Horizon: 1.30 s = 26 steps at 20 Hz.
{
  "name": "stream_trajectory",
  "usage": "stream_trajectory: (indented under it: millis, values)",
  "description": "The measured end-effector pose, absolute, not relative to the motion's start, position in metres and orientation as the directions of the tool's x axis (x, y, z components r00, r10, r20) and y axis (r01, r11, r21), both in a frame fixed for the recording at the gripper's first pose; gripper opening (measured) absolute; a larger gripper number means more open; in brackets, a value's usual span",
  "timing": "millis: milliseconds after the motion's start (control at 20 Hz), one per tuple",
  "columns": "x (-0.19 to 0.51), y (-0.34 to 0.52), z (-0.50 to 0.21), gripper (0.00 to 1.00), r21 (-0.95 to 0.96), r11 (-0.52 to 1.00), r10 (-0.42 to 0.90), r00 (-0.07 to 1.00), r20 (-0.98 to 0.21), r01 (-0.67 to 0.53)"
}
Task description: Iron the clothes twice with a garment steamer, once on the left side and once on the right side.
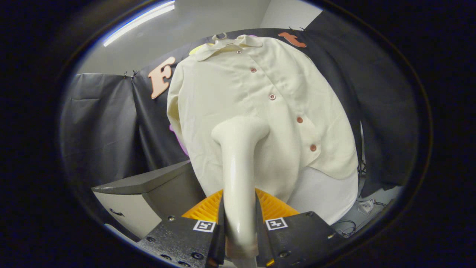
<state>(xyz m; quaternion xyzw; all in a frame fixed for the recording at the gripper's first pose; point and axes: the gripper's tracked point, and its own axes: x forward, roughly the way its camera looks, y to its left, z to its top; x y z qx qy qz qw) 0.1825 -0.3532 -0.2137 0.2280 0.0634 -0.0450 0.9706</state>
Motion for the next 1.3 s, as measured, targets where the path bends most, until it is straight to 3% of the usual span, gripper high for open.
stream_trajectory:
  millis: [700,1300]
  values:
    - [0.145,-0.331,-0.301,0.35,0.487,0.857,-0.032,0.960,-0.279,0.170]
    - [0.106,-0.324,-0.332,0.35,0.451,0.874,-0.011,0.934,-0.356,0.182]
